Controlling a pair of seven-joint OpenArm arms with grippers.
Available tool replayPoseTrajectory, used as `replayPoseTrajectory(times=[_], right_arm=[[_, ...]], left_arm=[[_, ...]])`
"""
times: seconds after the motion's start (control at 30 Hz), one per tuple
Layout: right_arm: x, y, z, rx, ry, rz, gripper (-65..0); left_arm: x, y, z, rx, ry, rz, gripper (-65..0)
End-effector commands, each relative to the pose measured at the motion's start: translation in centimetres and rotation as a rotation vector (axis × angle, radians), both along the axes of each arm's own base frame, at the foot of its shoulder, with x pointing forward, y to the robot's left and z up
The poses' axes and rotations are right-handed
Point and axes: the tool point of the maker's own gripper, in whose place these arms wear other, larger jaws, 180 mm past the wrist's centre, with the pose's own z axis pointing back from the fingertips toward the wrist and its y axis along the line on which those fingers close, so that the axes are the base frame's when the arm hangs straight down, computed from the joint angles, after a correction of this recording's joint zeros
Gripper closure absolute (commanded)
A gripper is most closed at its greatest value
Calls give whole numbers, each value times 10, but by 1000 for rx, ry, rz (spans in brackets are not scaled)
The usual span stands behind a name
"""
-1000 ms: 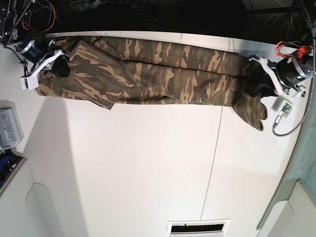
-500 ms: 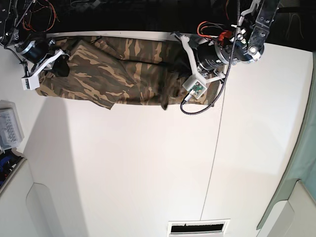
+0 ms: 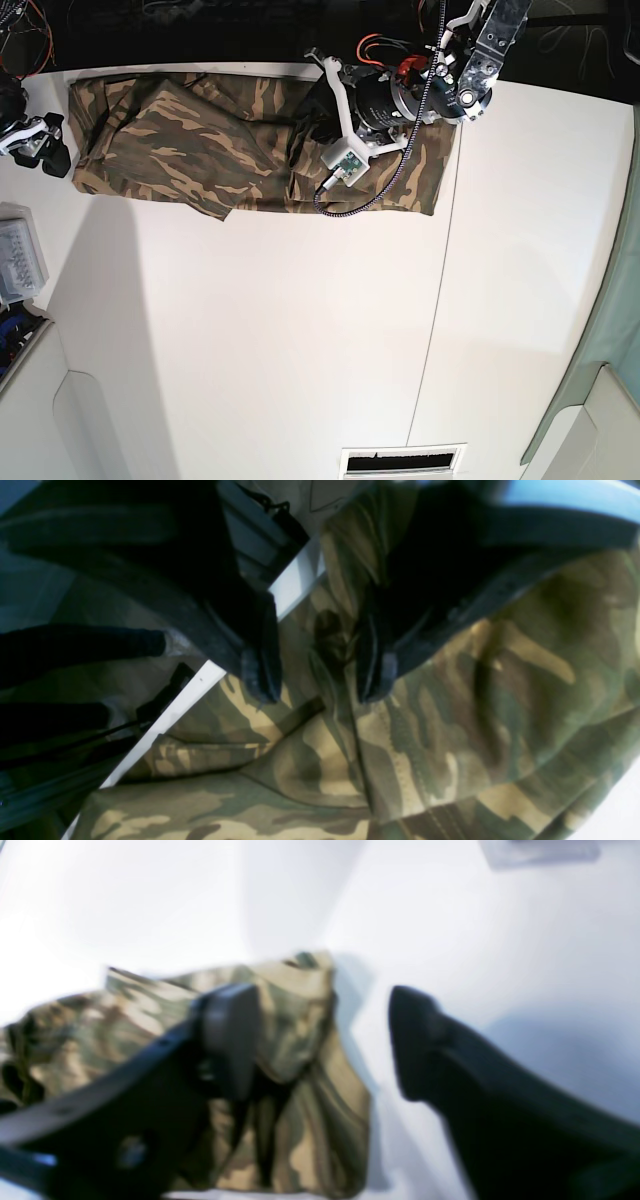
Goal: Layout the t-shirt on the table in an organized manner, then fold the t-shirt properly
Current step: 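Grasp the strip end with the left gripper and fold it toward the right gripper, then fold the strip end further over with the left gripper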
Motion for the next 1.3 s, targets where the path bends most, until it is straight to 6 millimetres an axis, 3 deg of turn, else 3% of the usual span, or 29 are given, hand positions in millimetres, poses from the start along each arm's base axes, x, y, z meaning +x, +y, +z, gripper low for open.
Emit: replayPoseTrajectory(times=[0.0,0.17,0.43,0.5,0.57,0.63,0.8,0.97,1.13,1.27], right_arm=[[3,-3,2,3,-10,12,-454],[-8,30,-31,79,81,92,-453],[-3,71,-42,130,96,166,-442],[-1,76,-42,141,90,163,-375],[1,78,-42,143,87,164,-207],[2,76,-42,130,88,166,0],[8,60,-36,104,69,129,0],[15,29,-23,68,37,67,0],[25,-4,11,29,-30,44,0],[37,10,51,7,-98,136,0]], left_arm=[[8,-6,12,-42,-39,5,-284],[13,-7,16,-48,-55,7,-284],[13,-6,15,-37,-58,5,-284],[12,-5,14,-35,-55,4,-284],[13,-6,15,-37,-59,4,-284],[17,-8,24,-53,-88,5,-284],[30,-10,56,-83,-180,10,-284],[33,-10,69,-88,-220,5,-284],[56,35,61,12,-232,158,-284],[63,81,28,90,-159,284,-284]])
